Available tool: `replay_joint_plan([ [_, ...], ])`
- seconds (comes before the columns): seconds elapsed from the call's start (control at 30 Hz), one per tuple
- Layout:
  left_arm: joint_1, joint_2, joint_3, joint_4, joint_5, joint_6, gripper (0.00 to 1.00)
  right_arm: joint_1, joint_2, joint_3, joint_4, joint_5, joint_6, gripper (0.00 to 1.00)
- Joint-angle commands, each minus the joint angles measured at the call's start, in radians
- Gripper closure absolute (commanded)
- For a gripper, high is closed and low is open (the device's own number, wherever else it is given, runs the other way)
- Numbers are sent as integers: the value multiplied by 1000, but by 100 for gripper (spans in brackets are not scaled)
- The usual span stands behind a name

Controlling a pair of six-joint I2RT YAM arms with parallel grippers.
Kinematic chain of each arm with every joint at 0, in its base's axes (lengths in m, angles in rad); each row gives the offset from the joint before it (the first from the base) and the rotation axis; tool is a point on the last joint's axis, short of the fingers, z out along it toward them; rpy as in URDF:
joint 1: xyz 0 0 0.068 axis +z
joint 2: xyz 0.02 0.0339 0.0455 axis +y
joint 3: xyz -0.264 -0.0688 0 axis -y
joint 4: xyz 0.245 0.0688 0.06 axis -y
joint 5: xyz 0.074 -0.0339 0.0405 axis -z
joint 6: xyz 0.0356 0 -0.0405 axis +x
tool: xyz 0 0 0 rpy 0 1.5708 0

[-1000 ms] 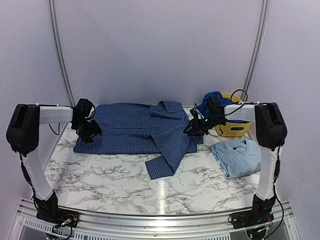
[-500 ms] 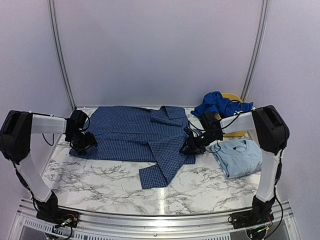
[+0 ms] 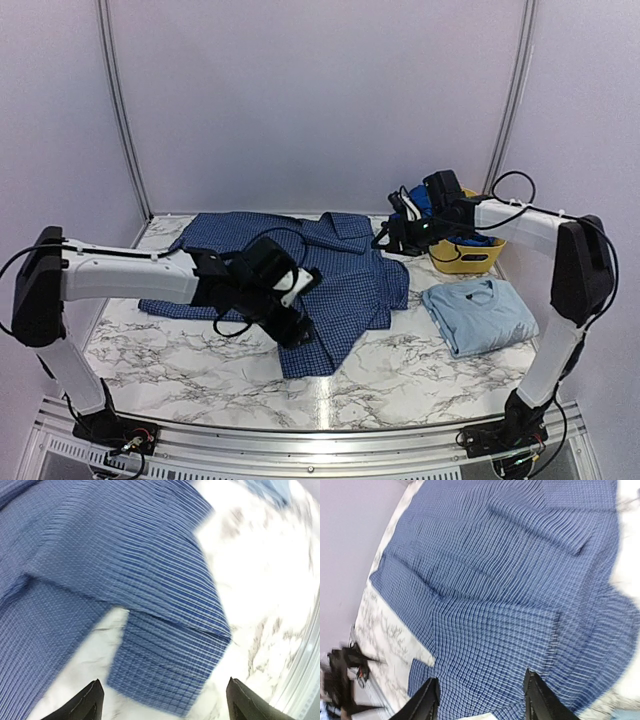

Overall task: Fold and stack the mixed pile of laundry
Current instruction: Adjust the 1/3-folded shirt at the center of the board.

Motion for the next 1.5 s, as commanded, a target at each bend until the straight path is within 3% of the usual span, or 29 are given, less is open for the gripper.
replay_joint_plan([
  [0.0,-114,116,58,-68,9,155,13,-50,-107,34,-47,131,-70,43],
  [0.17,-195,241,130,-103,-11,227,16,-95,-221,-2,-5,202,-89,27],
  [0.27,-212,309,153,-107,-73,234,25,-105,-300,-42,54,252,-102,7],
  [0.3,-214,328,157,-107,-97,231,31,-104,-324,-59,76,271,-100,2],
  [0.43,-214,380,178,-101,-156,202,58,-113,-391,-116,123,349,-41,2],
  [0.63,-194,290,279,-72,-70,114,100,-149,-407,-172,153,153,-12,1],
  [0.73,-137,221,329,-16,21,27,100,-149,-412,-201,171,67,-12,2],
  [0.8,-80,176,333,67,101,-65,100,-147,-419,-237,194,13,-2,7],
  [0.93,66,92,239,324,212,-346,100,-129,-430,-301,235,-21,4,15],
  [1.03,162,47,129,538,209,-559,100,-101,-413,-307,229,-8,-12,18],
  [1.13,248,50,64,637,168,-755,100,-69,-387,-300,226,6,-24,20],
  [1.47,383,111,-241,851,245,-1015,100,24,-250,-241,192,10,-53,29],
])
